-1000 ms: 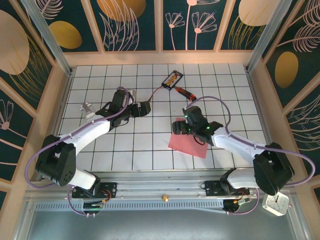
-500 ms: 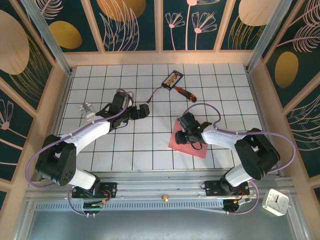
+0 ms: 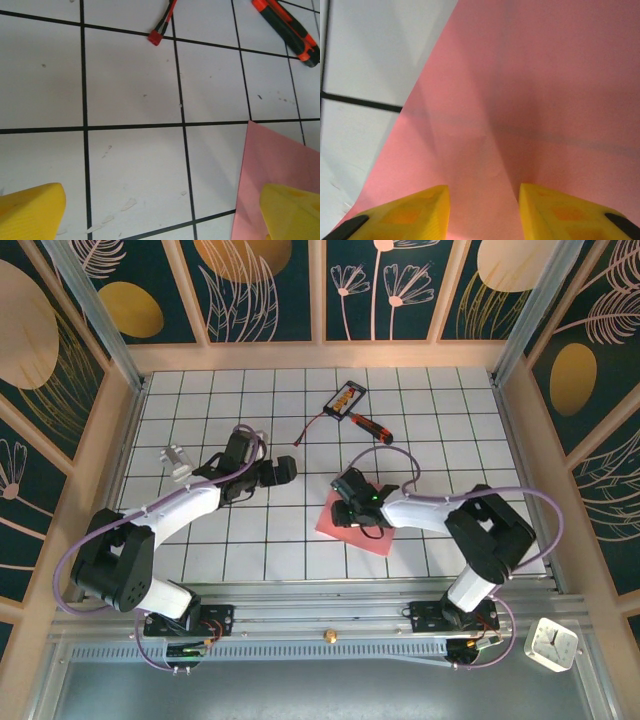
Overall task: Fold a paper plane with a square sheet of paper (pick it up from the middle)
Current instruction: Move the square sheet of paper to the center of the table.
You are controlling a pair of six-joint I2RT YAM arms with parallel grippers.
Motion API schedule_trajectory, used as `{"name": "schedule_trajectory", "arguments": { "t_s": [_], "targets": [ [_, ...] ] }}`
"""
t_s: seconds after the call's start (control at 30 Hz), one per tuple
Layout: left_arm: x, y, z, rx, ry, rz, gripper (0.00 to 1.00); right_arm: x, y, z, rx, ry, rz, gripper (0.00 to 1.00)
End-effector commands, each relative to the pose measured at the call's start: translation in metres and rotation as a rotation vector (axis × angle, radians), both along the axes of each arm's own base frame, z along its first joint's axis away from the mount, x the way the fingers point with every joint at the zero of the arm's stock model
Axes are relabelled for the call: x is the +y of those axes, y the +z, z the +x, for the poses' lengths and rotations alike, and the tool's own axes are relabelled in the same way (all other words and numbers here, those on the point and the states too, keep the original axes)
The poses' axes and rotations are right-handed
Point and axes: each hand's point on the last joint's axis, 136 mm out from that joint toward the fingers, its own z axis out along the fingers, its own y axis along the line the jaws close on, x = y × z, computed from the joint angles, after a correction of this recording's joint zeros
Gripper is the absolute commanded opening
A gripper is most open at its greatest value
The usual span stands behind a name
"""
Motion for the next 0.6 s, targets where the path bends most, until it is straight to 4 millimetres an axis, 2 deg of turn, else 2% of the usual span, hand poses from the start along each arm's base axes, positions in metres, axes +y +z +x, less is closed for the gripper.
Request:
{"name": "schedule_trajectory", "arguments": {
  "t_s": [0.0, 0.07, 0.13, 0.2, 0.3, 0.37, 0.43, 0.5, 0.57],
  "targets": [
    [0.02, -0.003, -0.005, -0.003, 0.053, 0.069, 0.99, 0.038, -0.003, 0.013, -0.003, -0.051, 0.066, 0.42],
    [0.03, -0.001, -0.007, -0.009, 0.092, 0.093, 0.99, 0.062, -0.003, 0.023, -0.012, -0.05, 0.095, 0.42],
    [0.041, 0.003, -0.009, -0.016, 0.139, 0.107, 0.99, 0.09, 0.004, 0.035, -0.029, -0.051, 0.153, 0.43],
    [0.047, 0.01, -0.011, -0.027, 0.162, 0.096, 0.99, 0.108, 0.014, 0.045, -0.044, -0.055, 0.208, 0.43],
    [0.047, 0.02, -0.015, -0.039, 0.172, 0.069, 0.99, 0.121, 0.036, 0.056, -0.081, -0.06, 0.273, 0.44],
    [0.046, 0.024, -0.017, -0.036, 0.179, 0.047, 0.98, 0.121, 0.055, 0.06, -0.111, -0.055, 0.31, 0.46],
    [0.041, 0.026, -0.019, -0.022, 0.172, 0.027, 0.97, 0.11, 0.074, 0.064, -0.143, -0.054, 0.342, 0.48],
    [0.034, 0.028, -0.022, -0.005, 0.156, 0.026, 0.97, 0.091, 0.091, 0.067, -0.171, -0.055, 0.367, 0.52],
    [0.024, 0.03, -0.025, 0.009, 0.135, 0.03, 0.97, 0.061, 0.1, 0.073, -0.206, -0.078, 0.358, 0.56]
  ]
}}
